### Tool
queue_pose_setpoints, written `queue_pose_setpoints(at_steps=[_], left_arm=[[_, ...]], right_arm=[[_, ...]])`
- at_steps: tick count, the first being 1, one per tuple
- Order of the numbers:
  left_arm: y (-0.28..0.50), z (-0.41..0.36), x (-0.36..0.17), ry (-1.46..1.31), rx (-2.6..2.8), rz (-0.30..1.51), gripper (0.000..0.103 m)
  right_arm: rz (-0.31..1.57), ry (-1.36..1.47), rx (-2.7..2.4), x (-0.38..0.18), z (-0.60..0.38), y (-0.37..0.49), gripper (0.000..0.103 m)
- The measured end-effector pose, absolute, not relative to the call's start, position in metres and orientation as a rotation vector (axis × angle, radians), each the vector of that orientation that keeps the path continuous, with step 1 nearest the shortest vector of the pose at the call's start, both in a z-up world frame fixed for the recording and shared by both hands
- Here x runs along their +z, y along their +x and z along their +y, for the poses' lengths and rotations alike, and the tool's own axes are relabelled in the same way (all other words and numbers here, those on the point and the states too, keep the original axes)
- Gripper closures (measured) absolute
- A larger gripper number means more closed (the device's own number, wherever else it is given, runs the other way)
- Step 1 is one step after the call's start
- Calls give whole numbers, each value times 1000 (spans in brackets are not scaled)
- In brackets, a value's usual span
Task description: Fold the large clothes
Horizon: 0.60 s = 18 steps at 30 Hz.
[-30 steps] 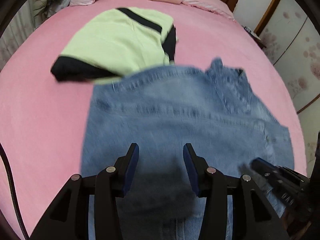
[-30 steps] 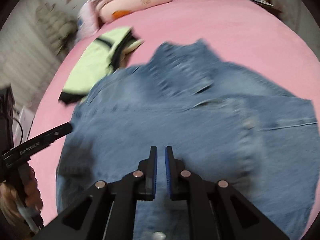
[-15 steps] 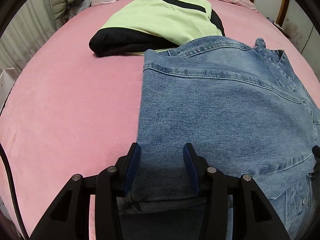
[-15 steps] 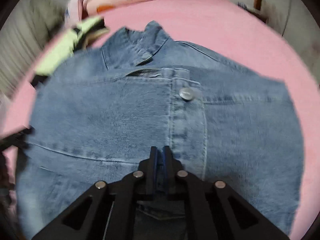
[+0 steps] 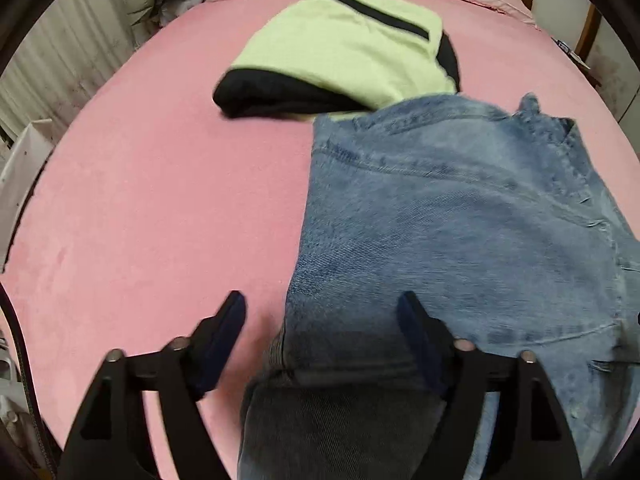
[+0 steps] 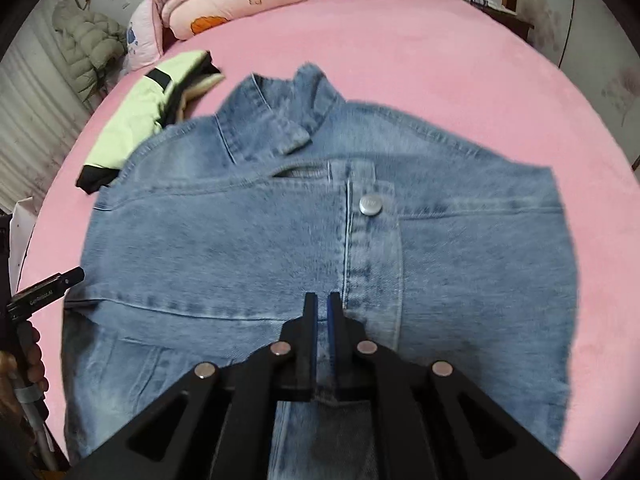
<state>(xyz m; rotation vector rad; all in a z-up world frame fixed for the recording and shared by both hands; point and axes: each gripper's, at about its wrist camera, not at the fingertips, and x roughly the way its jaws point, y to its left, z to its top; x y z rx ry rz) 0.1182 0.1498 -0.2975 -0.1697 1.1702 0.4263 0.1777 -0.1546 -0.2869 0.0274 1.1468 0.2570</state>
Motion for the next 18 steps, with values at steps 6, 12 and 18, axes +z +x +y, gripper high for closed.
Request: queue_pose_setpoints(at_steps=[6, 12, 18], left_arm=[[109, 124, -238, -208, 347, 1152, 19], [91, 94, -178, -224, 307, 1112, 19], [72, 80, -130, -282, 283, 1066, 19]], right_arm=[[1116, 77, 251, -233, -174, 168, 75], [1096, 137, 238, -184, -199, 158, 75], [1086, 122, 243, -152, -211, 143, 75]])
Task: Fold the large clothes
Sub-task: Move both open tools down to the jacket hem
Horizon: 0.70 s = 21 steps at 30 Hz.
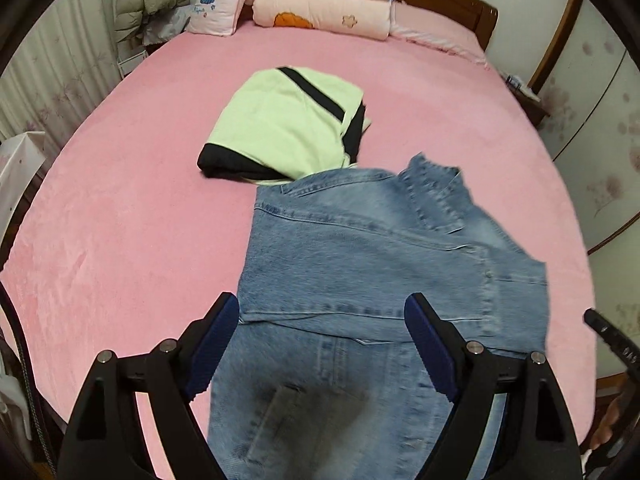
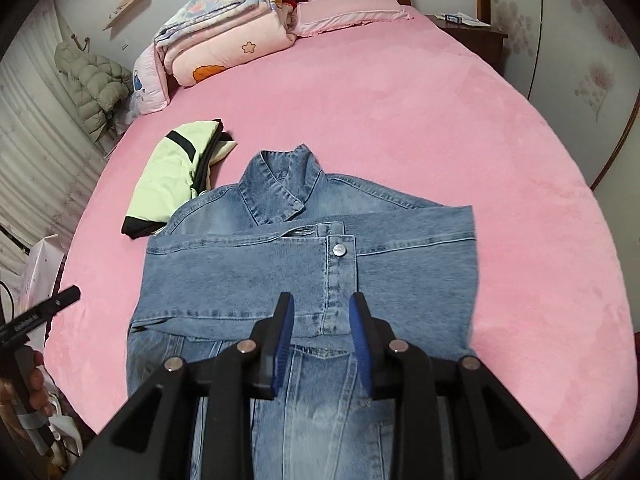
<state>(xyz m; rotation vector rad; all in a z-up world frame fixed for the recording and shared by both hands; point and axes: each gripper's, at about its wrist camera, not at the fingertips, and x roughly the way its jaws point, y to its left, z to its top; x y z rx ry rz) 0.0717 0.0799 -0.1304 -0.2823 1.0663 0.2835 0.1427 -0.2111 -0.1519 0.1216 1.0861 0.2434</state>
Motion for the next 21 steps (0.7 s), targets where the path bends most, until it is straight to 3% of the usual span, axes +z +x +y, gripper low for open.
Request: queue_pose_setpoints(at_steps=[13, 21], left_arm=[[16, 67, -94, -252, 238, 1064, 19], [-39, 110, -131, -295, 223, 1094, 19]], right_arm=[[1048, 33, 245, -107, -210, 83, 75], [1056, 72, 171, -121, -213, 29, 75]])
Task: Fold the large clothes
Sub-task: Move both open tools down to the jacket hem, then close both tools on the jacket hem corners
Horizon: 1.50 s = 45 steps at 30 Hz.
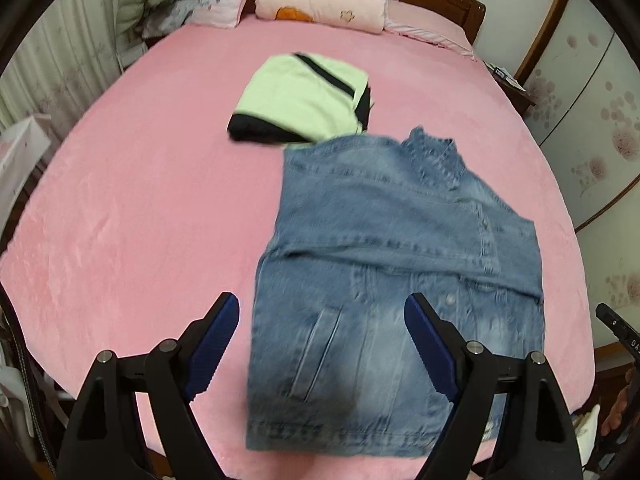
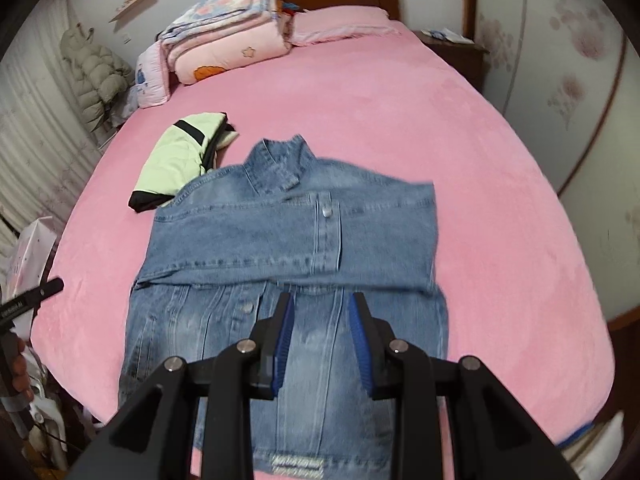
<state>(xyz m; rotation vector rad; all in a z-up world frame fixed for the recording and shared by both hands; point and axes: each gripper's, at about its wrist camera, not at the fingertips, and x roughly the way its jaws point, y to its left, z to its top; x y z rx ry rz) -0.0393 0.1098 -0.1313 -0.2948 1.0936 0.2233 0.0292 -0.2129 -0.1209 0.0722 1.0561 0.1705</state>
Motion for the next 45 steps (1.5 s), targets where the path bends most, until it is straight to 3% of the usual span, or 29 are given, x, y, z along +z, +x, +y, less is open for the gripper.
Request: queue_pose_setpoints(at_steps=[23, 27, 45], left_arm=[[-132, 141, -292, -462, 63, 1256, 19], [-137, 148, -315, -560, 24, 1258, 27], [-130, 137, -349, -486, -98, 1308, 29]], right_arm=[[1135, 178, 32, -210, -242, -85, 75], [1141, 170, 30, -217, -247, -91, 75], [1208, 199, 9, -269, -292, -105, 75]])
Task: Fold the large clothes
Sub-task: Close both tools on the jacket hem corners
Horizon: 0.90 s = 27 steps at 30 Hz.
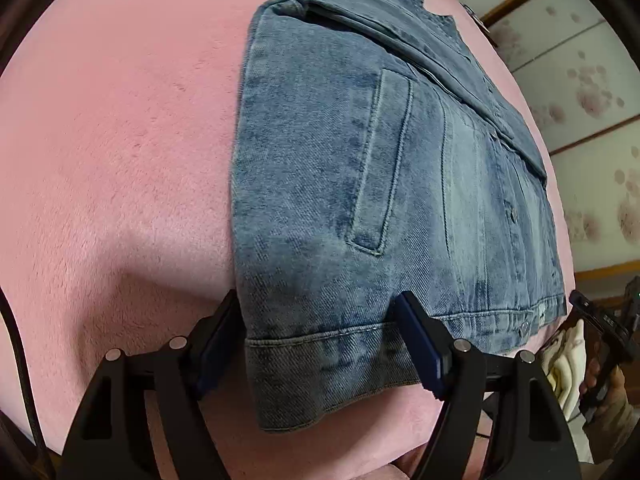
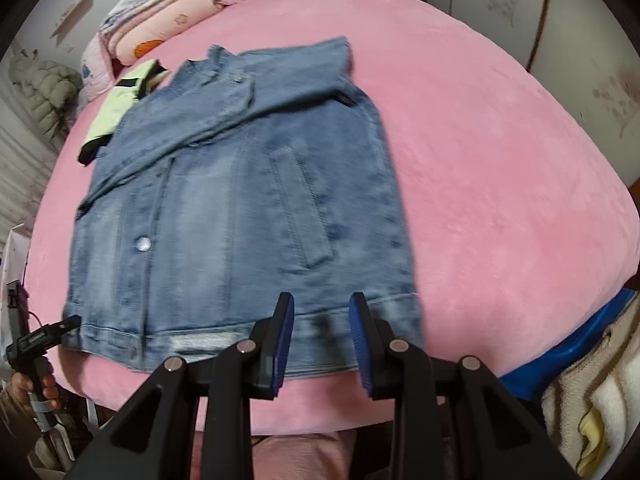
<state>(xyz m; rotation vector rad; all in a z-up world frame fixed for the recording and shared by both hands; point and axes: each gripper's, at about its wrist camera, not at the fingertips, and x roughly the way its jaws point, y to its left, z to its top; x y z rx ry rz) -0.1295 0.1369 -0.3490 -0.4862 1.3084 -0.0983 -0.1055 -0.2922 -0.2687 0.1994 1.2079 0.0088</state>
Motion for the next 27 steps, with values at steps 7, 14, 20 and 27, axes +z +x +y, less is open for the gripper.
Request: queue_pose_setpoints(at_steps=[7, 14, 20, 27], left_arm=[[-128, 123, -348, -483, -155, 1331, 25], [-123, 119, -355, -515, -154, 1337, 16], [-120, 116, -356, -520, -152, 1347, 13], [-118, 114, -353, -528, -166, 1364, 13]], right_arm=[[1214, 225, -27, -284, -328, -105, 57], [1282, 363, 89, -314, -345, -100, 55], [1309, 440, 190, -327, -351, -98, 56], [1325, 469, 263, -326, -360, -97, 65]])
